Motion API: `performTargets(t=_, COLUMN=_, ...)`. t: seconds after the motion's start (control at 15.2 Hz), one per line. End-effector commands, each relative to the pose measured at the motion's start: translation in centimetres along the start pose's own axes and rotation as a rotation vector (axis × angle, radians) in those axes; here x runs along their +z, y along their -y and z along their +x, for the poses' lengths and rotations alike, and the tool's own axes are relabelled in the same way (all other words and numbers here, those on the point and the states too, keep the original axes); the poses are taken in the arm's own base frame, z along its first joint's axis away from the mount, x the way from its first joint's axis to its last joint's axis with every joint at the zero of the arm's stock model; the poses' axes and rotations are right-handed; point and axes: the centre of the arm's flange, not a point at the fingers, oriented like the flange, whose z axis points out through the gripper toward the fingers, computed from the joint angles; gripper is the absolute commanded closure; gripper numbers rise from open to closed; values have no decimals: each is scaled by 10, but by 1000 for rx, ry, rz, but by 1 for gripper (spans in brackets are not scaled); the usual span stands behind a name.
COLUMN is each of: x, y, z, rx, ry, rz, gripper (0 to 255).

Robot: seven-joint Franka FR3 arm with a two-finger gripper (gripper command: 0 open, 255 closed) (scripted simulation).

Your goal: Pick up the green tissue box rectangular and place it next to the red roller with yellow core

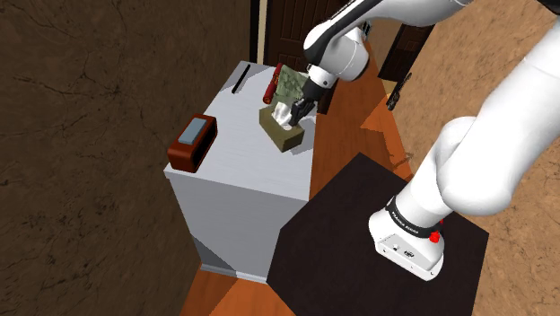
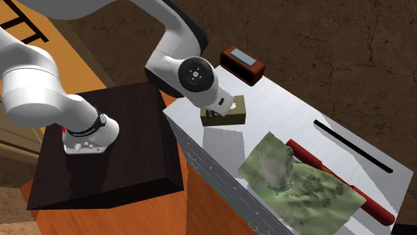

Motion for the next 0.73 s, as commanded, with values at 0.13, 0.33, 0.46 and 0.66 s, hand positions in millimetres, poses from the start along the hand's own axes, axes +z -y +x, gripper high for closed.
performTargets(t=0.13, x=-20, y=7, z=4, rx=0, ry=1, rz=-1, gripper=255)
performTargets(t=0.33, x=-35, y=12, z=6, rx=0, ry=1, rz=-1, gripper=255)
performTargets(t=0.46, x=-44, y=16, z=8, rx=0, ry=1, rz=-1, gripper=255)
performTargets(t=0.66, x=-59, y=22, z=11, rx=0, ry=1, rz=-1, gripper=255)
